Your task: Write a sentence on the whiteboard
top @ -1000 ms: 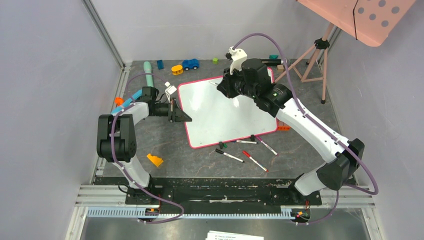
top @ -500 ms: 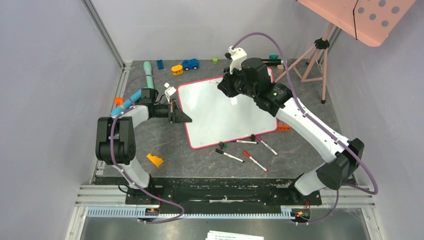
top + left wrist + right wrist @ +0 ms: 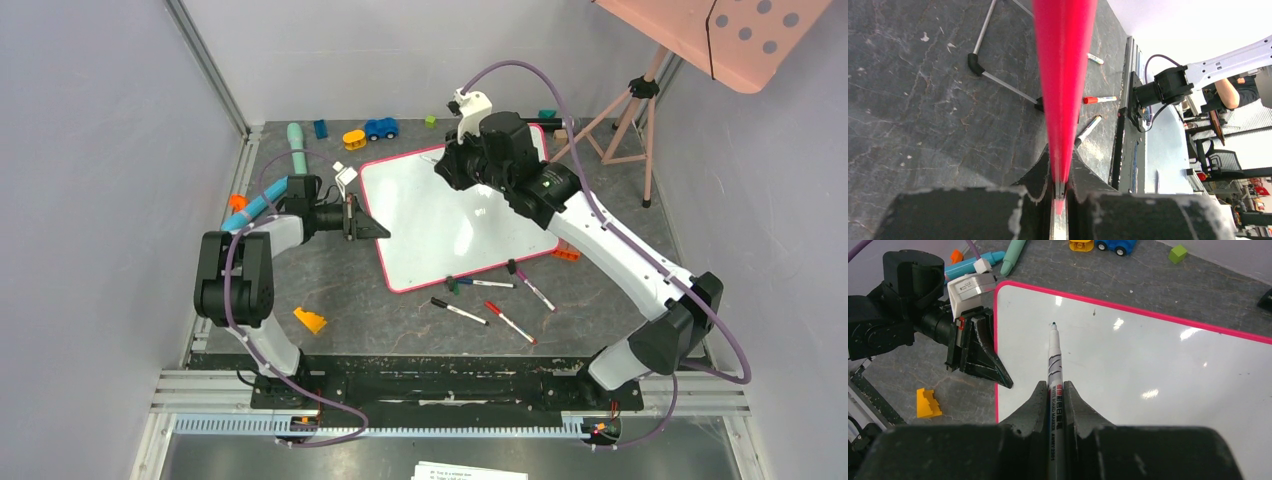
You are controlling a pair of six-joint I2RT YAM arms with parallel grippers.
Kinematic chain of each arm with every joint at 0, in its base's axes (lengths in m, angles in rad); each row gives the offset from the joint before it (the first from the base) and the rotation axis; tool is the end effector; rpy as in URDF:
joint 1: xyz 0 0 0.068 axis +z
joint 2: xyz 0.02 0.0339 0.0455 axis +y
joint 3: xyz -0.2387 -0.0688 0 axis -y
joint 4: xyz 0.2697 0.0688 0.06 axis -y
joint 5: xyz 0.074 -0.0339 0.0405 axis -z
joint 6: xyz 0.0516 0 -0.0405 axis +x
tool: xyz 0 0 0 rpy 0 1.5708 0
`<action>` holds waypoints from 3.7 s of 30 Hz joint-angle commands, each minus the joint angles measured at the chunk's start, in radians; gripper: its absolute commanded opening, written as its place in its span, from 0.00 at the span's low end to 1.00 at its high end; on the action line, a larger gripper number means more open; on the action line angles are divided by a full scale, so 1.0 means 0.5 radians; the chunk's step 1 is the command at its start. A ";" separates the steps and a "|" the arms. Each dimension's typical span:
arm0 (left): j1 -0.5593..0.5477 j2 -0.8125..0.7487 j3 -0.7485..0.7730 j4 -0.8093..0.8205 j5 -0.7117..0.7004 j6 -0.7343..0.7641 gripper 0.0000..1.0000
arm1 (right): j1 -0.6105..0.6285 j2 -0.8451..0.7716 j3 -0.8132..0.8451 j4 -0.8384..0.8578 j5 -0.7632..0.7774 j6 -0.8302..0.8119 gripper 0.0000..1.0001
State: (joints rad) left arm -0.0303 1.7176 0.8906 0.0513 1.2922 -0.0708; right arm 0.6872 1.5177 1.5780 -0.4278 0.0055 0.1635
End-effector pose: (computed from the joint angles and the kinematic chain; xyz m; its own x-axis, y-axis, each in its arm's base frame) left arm 0.3430 -0.0600 0.1300 -0.7473 0.0032 -0.6645 0.6432 0.2549 -0.7220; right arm 0.3018 0.2473 0.3829 -0.3766 -0.0985 -0.9211 -0.5768 0.8030 0.1500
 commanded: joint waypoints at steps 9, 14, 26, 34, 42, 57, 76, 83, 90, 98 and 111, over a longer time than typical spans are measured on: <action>0.002 0.112 0.165 -0.056 -0.136 -0.066 0.53 | 0.000 0.069 0.157 0.039 0.047 -0.039 0.00; 0.002 0.092 0.185 -0.075 -0.140 0.002 0.64 | -0.002 0.073 0.162 0.038 0.059 -0.041 0.00; 0.002 0.038 0.025 0.399 -0.141 -0.328 0.93 | -0.002 0.020 0.115 0.039 0.067 -0.051 0.00; 0.002 0.035 -0.092 0.866 -0.250 -0.657 0.94 | 0.000 -0.040 0.056 0.048 0.082 -0.057 0.00; -0.013 0.094 -0.313 1.600 -0.368 -1.120 0.84 | -0.003 -0.079 0.030 0.046 0.113 -0.072 0.00; -0.043 0.265 -0.557 2.426 -0.399 -1.503 0.60 | -0.003 -0.093 -0.012 0.059 0.096 -0.066 0.00; -0.044 0.437 -0.630 3.011 -0.360 -1.830 0.09 | -0.003 -0.083 0.000 0.080 0.113 -0.054 0.00; -0.049 0.427 -0.648 3.011 -0.276 -1.785 0.02 | -0.003 -0.129 -0.055 0.097 0.122 -0.066 0.00; -0.047 0.393 -0.670 3.011 -0.169 -1.668 0.02 | -0.003 -0.192 -0.166 0.140 0.109 -0.069 0.00; -0.048 0.321 -0.757 3.004 -0.125 -1.558 0.02 | 0.000 -0.245 -0.279 0.165 0.069 -0.056 0.00; -0.046 0.404 -0.699 3.011 -0.014 -1.565 0.02 | 0.025 -0.264 -0.340 0.249 0.049 0.008 0.00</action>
State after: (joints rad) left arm -0.0517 1.8889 0.5308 1.5055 1.1358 -0.9005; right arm 0.6922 1.4246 1.4239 -0.3630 0.0273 0.1455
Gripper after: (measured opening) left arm 0.092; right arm 0.121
